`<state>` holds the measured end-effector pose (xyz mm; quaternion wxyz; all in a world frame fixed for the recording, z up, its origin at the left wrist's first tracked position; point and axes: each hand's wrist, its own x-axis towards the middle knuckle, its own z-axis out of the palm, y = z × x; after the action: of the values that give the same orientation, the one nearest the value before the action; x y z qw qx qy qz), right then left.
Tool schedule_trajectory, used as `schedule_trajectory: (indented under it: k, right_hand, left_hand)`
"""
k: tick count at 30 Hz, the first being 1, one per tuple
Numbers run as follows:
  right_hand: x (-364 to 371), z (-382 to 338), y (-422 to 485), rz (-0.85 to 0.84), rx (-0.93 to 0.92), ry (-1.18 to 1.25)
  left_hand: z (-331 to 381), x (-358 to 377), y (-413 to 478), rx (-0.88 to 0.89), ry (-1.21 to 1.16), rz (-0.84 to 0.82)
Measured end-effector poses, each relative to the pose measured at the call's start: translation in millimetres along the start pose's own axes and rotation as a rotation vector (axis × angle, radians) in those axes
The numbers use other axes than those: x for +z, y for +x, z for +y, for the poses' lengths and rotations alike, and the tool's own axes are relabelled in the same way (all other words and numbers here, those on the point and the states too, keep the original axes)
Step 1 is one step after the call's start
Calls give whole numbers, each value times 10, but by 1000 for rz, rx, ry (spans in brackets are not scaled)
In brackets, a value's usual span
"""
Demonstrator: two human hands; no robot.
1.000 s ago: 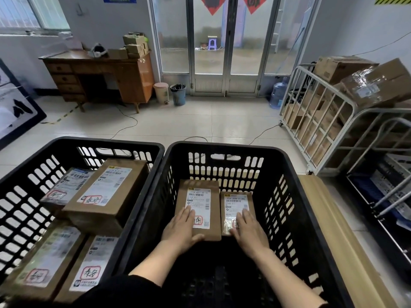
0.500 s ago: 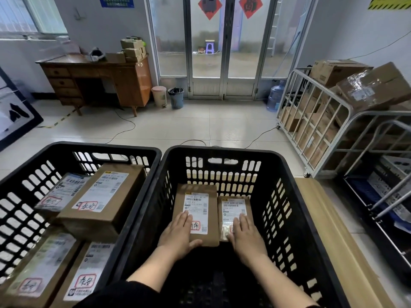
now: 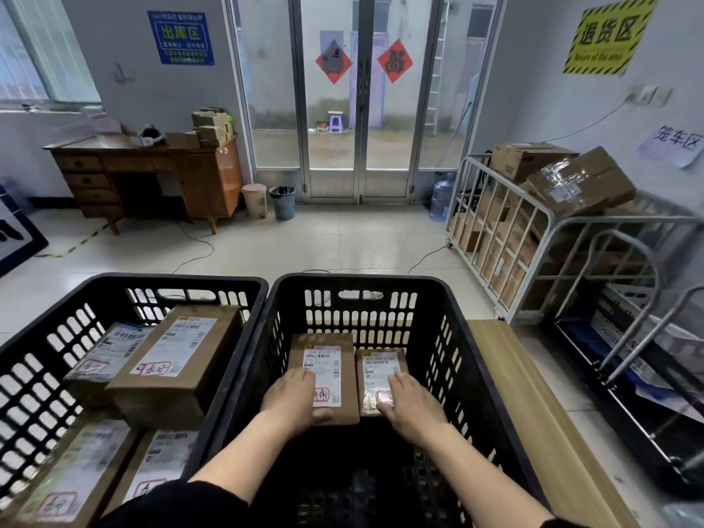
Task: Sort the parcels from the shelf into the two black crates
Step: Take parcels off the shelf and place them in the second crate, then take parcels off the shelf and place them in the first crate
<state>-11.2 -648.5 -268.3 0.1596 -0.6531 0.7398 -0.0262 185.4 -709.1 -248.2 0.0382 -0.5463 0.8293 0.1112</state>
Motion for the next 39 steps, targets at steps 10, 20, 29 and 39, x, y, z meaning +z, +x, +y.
schedule_trajectory:
  k: [10, 20, 29, 39]
  right_hand:
    - [-327, -173, -487, 81, -22, -42]
    - [-493, -529, -1299, 191, 53, -73]
    - [-437, -923, -2365, 398, 245, -72]
    - [-218, -1063, -3795, 464, 539, -91]
  left_hand:
    - [-4, -247, -382, 87, -7, 90]
    - [36, -518, -990, 266, 25, 180]
    - [-42, -597, -1779, 454, 24, 220]
    - [484, -589, -2707, 726, -61, 202]
